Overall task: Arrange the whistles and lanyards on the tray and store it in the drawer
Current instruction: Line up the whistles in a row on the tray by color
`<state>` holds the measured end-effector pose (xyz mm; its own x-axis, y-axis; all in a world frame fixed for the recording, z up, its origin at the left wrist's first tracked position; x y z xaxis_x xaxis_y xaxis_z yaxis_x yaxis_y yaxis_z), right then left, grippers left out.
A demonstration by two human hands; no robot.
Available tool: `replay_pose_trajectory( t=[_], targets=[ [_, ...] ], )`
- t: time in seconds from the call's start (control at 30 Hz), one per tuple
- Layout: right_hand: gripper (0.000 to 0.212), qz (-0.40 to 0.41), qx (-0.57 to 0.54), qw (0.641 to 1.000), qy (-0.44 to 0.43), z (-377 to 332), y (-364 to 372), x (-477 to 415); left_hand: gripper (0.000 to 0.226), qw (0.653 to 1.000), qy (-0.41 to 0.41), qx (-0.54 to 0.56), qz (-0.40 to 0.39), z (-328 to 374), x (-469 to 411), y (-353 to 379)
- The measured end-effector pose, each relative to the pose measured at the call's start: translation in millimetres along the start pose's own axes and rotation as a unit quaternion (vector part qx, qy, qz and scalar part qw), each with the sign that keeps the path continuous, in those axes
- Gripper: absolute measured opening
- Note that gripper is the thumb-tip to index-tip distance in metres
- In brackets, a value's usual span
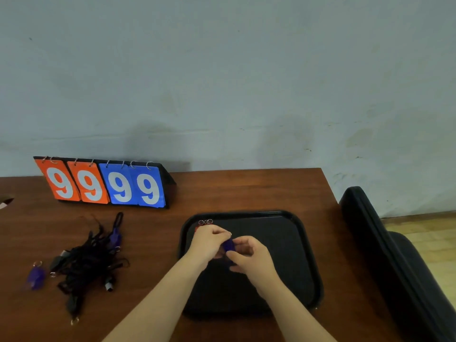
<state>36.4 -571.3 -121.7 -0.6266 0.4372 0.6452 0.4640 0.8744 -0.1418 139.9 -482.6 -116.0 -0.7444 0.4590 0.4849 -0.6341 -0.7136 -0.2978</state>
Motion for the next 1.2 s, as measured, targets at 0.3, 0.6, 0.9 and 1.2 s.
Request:
replay_pose_trajectory(
  t=[0.3, 0.6, 0.9, 1.2],
  targets=[
    [0.020, 0.001, 0.012, 0.999, 0.043, -4.5, 11.1, -57.0, 0.013, 0.956, -0.040, -0.242, -0.160, 23.6, -83.7, -32.8],
    [0.020, 0.059, 0.003, 0.996, 0.065, 1.3, 19.8, -90.0, 0.012, 0.927, 0.111, -0.345, -0.097, 22.9, -117.5, -16.3],
    [0.018, 0.056, 0.068, 0.994, 0.061, 1.7, 24.6, -97.3, 0.009, 0.953, 0.162, -0.244, 0.084, 7.5, -111.9, -58.5],
    [0.012, 0.053, 0.118, 0.991, 0.032, -0.8, 27.6, -98.8, 0.021, 0.966, 0.073, -0.225, 0.100, -55.7, -71.9, -85.7]
  ],
)
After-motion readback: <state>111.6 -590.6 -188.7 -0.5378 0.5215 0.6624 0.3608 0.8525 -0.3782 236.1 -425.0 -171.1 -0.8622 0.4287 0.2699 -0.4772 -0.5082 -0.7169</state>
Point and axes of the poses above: each hand's wrist, its own x-axis away from the middle knuckle, its own y-axis out of the palm, z = x × y, the point moved 7 cm from there along -x, towards the middle knuckle, and after that the axes turned 8 degrees about y, right-handed, at the moved point
